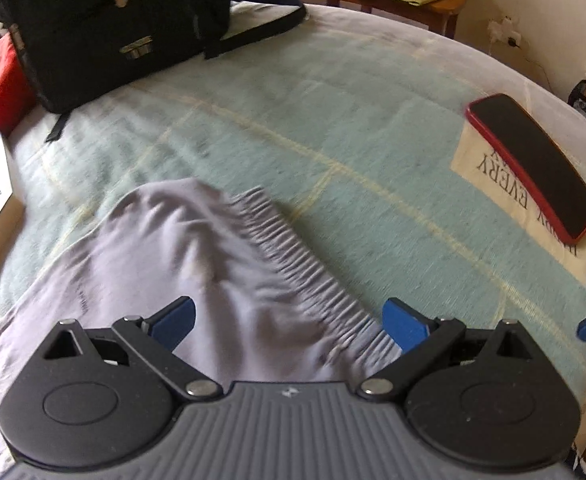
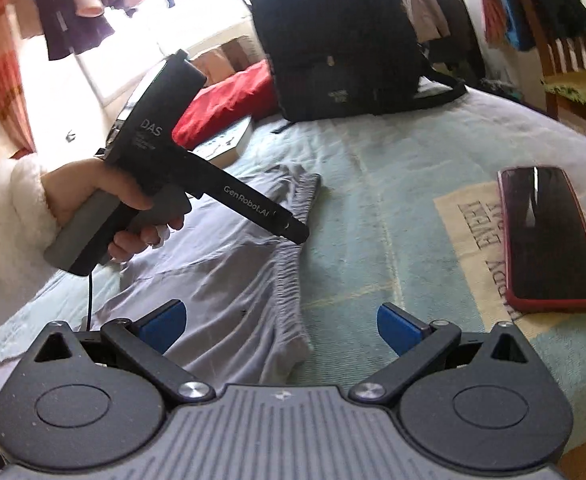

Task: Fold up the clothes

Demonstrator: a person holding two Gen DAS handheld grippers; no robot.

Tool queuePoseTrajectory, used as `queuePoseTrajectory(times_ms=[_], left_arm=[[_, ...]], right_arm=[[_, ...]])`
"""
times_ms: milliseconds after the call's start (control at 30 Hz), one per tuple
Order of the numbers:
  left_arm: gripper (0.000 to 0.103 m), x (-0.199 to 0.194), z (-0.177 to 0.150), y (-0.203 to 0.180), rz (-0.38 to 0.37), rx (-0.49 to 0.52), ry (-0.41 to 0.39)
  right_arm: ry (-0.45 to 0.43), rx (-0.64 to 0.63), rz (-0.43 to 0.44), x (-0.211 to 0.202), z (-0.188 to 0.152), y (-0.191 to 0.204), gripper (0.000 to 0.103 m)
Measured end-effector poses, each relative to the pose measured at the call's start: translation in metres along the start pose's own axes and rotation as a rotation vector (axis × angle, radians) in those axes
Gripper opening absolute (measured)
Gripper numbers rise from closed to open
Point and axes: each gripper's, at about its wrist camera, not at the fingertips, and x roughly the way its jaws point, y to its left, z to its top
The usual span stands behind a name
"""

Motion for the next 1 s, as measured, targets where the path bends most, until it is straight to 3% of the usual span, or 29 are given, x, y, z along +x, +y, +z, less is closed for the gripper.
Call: queuePoseTrajectory(times_ms=[133, 267, 433, 467, 633, 667, 833, 1000], left_arm=[[0.100, 0.005, 0.002, -0.015, 0.046, 0.073, 0.014], [0.100, -0.008, -0.003, -0.003, 0.036, 0.060, -0.001], [0.100, -0.016, -0.009, 0.011, 0.020, 0.028, -0.006], [0.100, -0.017, -0.010, 0.013, 0.016, 0.023, -0.007], [0.100, -0.018, -0.011, 0.023, -0.022, -0.016, -0.013], [0.101, -0.018, -0.012, 0.024, -0.027, -0.023, -0.013], [0.102, -0.014, -0.013, 0.028, -0.052, -0.045, -0.018], [0.102, -0.013, -0.014, 0.031, -0.062, -0.047, -0.024]], right_arm=[[0.009, 0.027, -0.018, 0.003, -0.004, -0.007, 0.103], [0.007, 0.026, -0.013, 0.003, -0.001, -0.014, 0.103], [-0.013, 0.013, 0.065, 0.013, 0.014, -0.020, 0.102], [-0.005, 0.006, 0.077, 0.018, 0.017, -0.022, 0.100], [0.035, -0.031, 0.139, 0.045, 0.031, -0.031, 0.034], [0.048, -0.034, 0.148, 0.051, 0.034, -0.033, 0.029], [0.164, 0.019, 0.205, 0.097, 0.042, -0.041, 0.028], [0.188, 0.045, 0.240, 0.106, 0.047, -0.037, 0.029]])
